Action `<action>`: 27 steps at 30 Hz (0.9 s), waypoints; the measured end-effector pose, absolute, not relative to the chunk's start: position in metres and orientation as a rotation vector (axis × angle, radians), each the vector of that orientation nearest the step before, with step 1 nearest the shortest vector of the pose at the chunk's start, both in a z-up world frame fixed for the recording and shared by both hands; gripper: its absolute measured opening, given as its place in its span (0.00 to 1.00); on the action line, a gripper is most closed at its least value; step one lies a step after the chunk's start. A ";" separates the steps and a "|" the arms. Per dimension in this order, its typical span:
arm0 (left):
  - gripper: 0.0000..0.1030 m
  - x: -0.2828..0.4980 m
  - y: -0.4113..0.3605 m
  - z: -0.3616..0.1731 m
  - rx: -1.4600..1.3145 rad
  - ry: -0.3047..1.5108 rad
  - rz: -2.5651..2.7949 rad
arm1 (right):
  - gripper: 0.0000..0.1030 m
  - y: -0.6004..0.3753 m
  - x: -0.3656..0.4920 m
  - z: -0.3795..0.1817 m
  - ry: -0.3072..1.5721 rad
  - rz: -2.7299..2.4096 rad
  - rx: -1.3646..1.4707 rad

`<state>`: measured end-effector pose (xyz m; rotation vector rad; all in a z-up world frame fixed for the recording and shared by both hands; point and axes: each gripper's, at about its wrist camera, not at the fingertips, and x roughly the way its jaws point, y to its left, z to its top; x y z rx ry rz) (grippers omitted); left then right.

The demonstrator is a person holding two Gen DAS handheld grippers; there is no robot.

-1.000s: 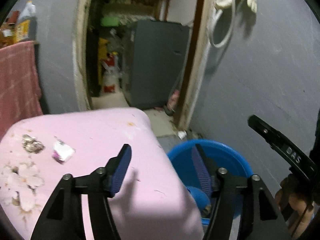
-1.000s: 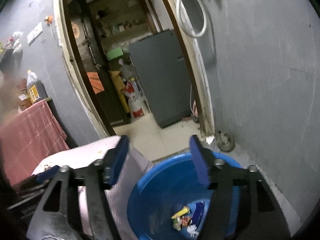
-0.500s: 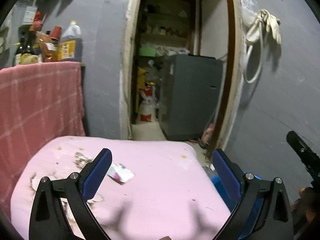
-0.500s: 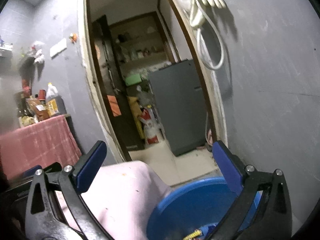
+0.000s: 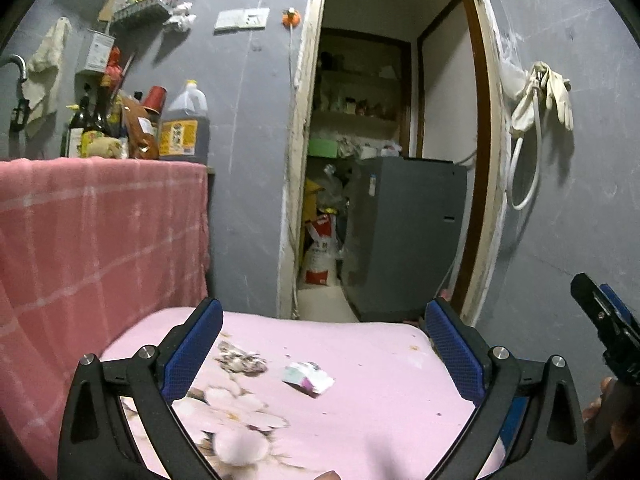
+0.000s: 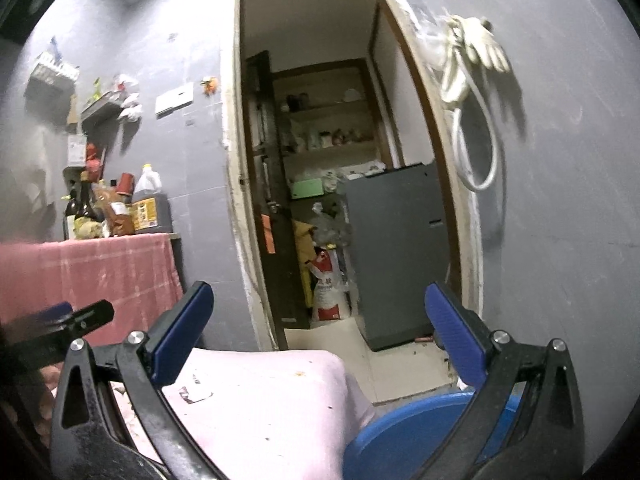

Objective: Collect trash
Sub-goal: 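Move both open tools back over the cushion toward the printed wrapper and packet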

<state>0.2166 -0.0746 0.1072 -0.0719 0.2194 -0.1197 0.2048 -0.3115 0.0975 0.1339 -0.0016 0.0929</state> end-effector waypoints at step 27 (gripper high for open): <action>0.96 0.288 0.059 0.064 -0.160 0.516 -0.028 | 1.00 -0.190 0.321 0.045 0.459 0.467 -0.089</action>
